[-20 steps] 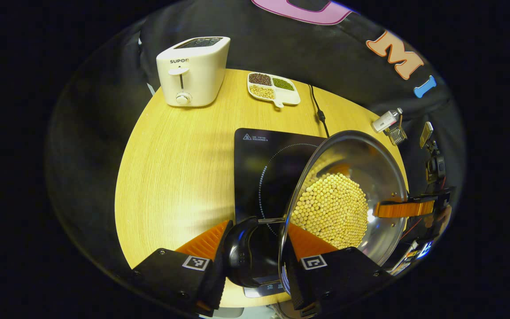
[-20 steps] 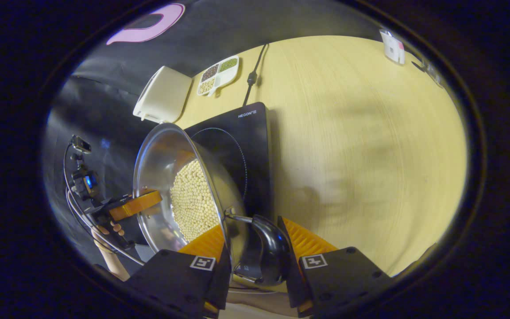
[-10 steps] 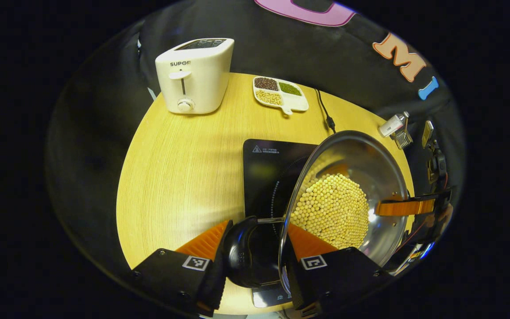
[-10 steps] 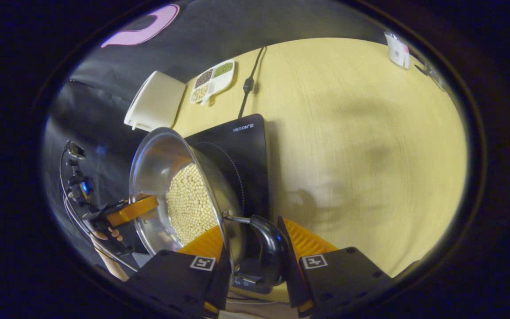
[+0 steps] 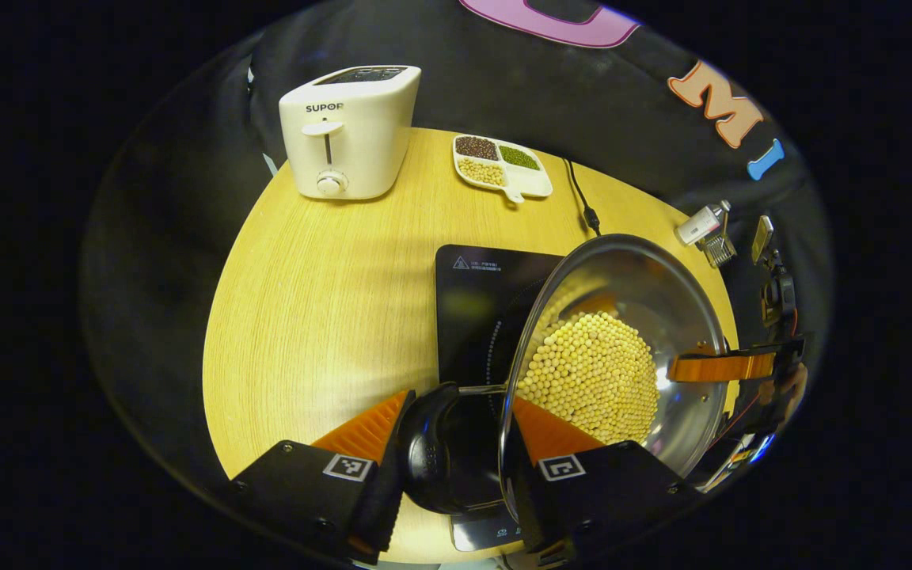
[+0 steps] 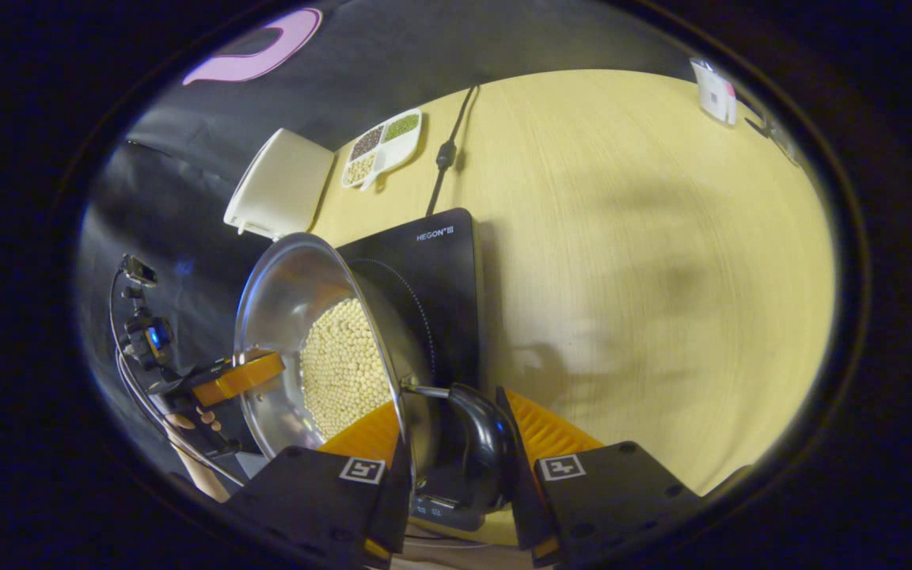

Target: First push the handle of the pot to place it horizontally, then grasp the pot with both hands and set it on the induction cooktop.

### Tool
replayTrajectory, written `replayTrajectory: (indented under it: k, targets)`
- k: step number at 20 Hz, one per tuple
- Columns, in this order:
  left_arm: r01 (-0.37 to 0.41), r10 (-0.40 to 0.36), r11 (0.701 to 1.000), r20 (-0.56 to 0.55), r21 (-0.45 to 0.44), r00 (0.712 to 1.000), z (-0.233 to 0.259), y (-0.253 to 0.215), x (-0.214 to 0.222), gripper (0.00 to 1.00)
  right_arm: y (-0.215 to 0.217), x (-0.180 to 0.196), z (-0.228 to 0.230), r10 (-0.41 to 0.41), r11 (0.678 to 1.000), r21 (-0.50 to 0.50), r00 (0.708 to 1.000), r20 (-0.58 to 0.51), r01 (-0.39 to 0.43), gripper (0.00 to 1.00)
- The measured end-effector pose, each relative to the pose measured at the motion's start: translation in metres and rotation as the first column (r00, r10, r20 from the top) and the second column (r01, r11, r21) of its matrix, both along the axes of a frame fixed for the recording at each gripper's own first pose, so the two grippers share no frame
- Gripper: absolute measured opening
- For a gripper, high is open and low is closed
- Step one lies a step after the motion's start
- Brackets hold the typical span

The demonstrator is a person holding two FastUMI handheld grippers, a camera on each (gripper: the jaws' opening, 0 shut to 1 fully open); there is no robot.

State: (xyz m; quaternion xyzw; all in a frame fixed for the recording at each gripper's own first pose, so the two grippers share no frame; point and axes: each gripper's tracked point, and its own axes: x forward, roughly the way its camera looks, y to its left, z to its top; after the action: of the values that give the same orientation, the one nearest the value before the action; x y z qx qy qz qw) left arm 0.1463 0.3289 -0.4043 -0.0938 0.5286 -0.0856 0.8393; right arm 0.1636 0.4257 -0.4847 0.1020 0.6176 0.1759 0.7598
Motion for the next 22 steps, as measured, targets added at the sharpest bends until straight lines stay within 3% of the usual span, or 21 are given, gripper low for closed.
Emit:
replayTrajectory:
  k: [2, 3, 5, 6, 7, 8, 13, 14, 16, 17, 18, 19, 21, 22]
  targets:
    - [-0.01, 0.01, 1.0, 0.012, 0.011, 1.0, 0.0, 0.001, -0.001, 0.64, 0.001, -0.001, 0.004, 0.003, 1.0, 0.006, 1.0, 0.012, -0.003, 0.58]
    - [-0.018, 0.018, 1.0, 0.017, 0.02, 1.0, 0.001, 0.001, -0.002, 0.63, 0.002, -0.001, 0.008, 0.004, 1.0, 0.023, 1.0, 0.018, -0.004, 0.53]
    - [-0.041, 0.038, 0.998, 0.057, 0.057, 0.998, 0.005, 0.007, -0.003, 0.67, 0.012, -0.001, 0.016, -0.009, 0.997, 0.074, 0.999, 0.046, 0.005, 0.84]
    - [-0.053, 0.047, 0.996, 0.086, 0.069, 0.995, 0.011, 0.01, -0.002, 0.8, 0.013, 0.001, 0.024, -0.012, 0.995, 0.095, 0.998, 0.068, 0.006, 1.0]
    - [-0.076, 0.066, 0.994, 0.119, 0.077, 0.991, 0.019, 0.011, -0.001, 0.86, 0.012, 0.002, 0.033, -0.017, 0.994, 0.105, 0.995, 0.098, 0.007, 0.95]
    - [-0.089, 0.077, 0.993, 0.142, 0.082, 0.987, 0.024, 0.012, -0.001, 1.0, 0.01, 0.004, 0.039, -0.023, 0.994, 0.106, 0.991, 0.133, 0.009, 1.0]
    - [-0.149, 0.112, 0.978, 0.233, 0.147, 0.966, 0.061, 0.015, -0.013, 0.98, -0.02, 0.001, 0.07, -0.038, 0.998, 0.067, 0.964, 0.264, 0.021, 1.0]
    - [-0.161, 0.119, 0.974, 0.244, 0.158, 0.962, 0.067, 0.013, -0.016, 0.98, -0.027, -0.001, 0.077, -0.041, 0.998, 0.062, 0.958, 0.284, 0.024, 0.93]
    - [-0.185, 0.139, 0.968, 0.252, 0.168, 0.958, 0.077, 0.004, -0.026, 0.98, -0.043, -0.009, 0.09, -0.046, 0.998, 0.05, 0.944, 0.326, 0.031, 0.93]
    - [-0.201, 0.158, 0.966, 0.247, 0.161, 0.956, 0.08, -0.003, -0.033, 0.98, -0.052, -0.012, 0.099, -0.046, 0.999, 0.044, 0.932, 0.359, 0.032, 1.0]
    - [-0.22, 0.18, 0.964, 0.244, 0.147, 0.953, 0.087, -0.011, -0.039, 0.98, -0.06, -0.013, 0.109, -0.049, 0.998, 0.043, 0.918, 0.394, 0.035, 0.93]
    - [-0.239, 0.202, 0.962, 0.244, 0.134, 0.948, 0.093, -0.021, -0.046, 0.98, -0.066, -0.016, 0.12, -0.057, 0.998, 0.053, 0.904, 0.424, 0.038, 1.0]
    - [-0.264, 0.225, 0.957, 0.267, 0.12, 0.937, 0.111, -0.043, -0.058, 0.98, -0.079, -0.025, 0.147, -0.078, 0.995, 0.092, 0.88, 0.469, 0.039, 1.0]
    - [-0.267, 0.224, 0.956, 0.288, 0.119, 0.931, 0.123, -0.055, -0.062, 0.98, -0.088, -0.028, 0.159, -0.084, 0.994, 0.101, 0.866, 0.492, 0.039, 0.92]
